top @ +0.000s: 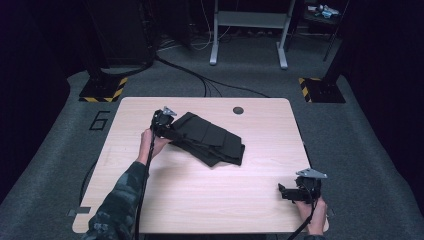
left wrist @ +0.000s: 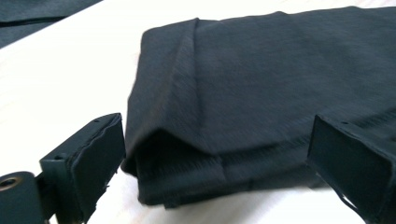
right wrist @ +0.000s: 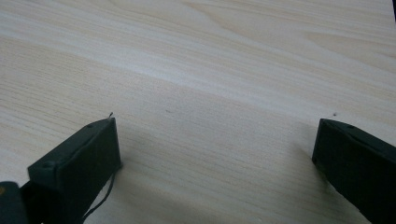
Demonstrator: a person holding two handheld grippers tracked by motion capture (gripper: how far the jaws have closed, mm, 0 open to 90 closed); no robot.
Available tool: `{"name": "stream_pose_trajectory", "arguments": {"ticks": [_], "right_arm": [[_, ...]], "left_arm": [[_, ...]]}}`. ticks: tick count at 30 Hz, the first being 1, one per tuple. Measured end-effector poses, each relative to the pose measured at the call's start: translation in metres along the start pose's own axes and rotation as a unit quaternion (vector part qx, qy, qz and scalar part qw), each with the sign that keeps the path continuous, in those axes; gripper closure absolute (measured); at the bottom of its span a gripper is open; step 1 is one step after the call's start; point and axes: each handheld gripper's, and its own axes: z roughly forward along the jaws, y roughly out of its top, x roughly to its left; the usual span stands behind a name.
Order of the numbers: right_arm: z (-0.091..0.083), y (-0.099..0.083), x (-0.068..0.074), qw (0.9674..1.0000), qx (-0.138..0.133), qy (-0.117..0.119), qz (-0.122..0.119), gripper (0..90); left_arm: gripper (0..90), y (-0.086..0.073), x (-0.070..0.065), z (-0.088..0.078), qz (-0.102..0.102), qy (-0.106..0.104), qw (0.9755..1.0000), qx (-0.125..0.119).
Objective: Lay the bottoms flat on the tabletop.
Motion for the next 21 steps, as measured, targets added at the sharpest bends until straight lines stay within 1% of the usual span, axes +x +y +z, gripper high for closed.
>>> {"name": "stream_pose_trajectory", "arguments": {"ticks": [1, 2, 3, 4, 6, 9, 12, 13, 14, 15, 16, 17, 19, 20, 21], "right_arm": [[0.0, 0.0, 0.0, 1.0, 0.0, 0.0, 0.0, 0.2], [0.0, 0.0, 0.0, 1.0, 0.0, 0.0, 0.0, 0.2], [0.0, 0.0, 0.0, 1.0, 0.0, 0.0, 0.0, 0.2], [0.0, 0.0, 0.0, 1.0, 0.0, 0.0, 0.0, 0.2], [0.0, 0.0, 0.0, 1.0, 0.0, 0.0, 0.0, 0.2], [0.0, 0.0, 0.0, 1.0, 0.0, 0.0, 0.0, 0.2], [0.0, 0.0, 0.0, 1.0, 0.0, 0.0, 0.0, 0.2], [0.0, 0.0, 0.0, 1.0, 0.0, 0.0, 0.0, 0.2], [0.0, 0.0, 0.0, 1.0, -0.001, 0.0, 0.001, 0.3], [0.0, 0.0, 0.0, 1.0, -0.001, 0.0, 0.001, 0.3], [0.0, 0.0, 0.0, 1.0, 0.0, 0.0, 0.0, 0.3], [0.0, 0.0, 0.0, 1.0, 0.0, 0.0, 0.0, 0.3], [0.0, 0.0, 0.0, 1.0, -0.001, 0.0, 0.001, 0.3], [0.0, 0.0, 0.0, 1.0, -0.001, 0.0, 0.001, 0.4], [0.0, 0.0, 0.0, 1.0, -0.001, -0.001, 0.0, 0.4]], "left_arm": [[5.3, 0.0, 0.0, 0.0, 0.0, 0.0, 1.0, 0.0], [5.2, 0.001, 0.002, 0.008, -0.001, -0.012, 0.9998, 0.019], [5.8, 0.001, 0.002, 0.01, -0.004, -0.011, 0.9997, 0.02], [6.7, 0.002, 0.002, 0.012, -0.004, -0.016, 0.9996, 0.025], [8.7, 0.002, 0.0, 0.016, -0.005, -0.009, 0.9997, 0.022], [13.8, 0.003, -0.003, 0.019, 0.008, 0.004, 0.9994, 0.032], [16.7, 0.002, -0.005, 0.021, 0.013, 0.01, 0.9992, 0.037], [16.7, 0.002, -0.006, 0.022, 0.015, 0.014, 0.9989, 0.041], [18.5, 0.001, -0.008, 0.023, 0.016, 0.017, 0.9988, 0.043], [18.5, 0.001, -0.009, 0.024, 0.022, 0.023, 0.9984, 0.047], [21.0, 0.0, -0.011, 0.026, 0.025, 0.031, 0.9981, 0.047], [22.2, -0.001, -0.011, 0.026, 0.029, 0.034, 0.9978, 0.05], [25.4, -0.001, -0.012, 0.027, 0.027, 0.036, 0.9977, 0.05], [25.4, -0.002, -0.013, 0.027, 0.027, 0.041, 0.9977, 0.048], [28.6, -0.003, -0.013, 0.028, 0.026, 0.045, 0.9975, 0.047]]}}
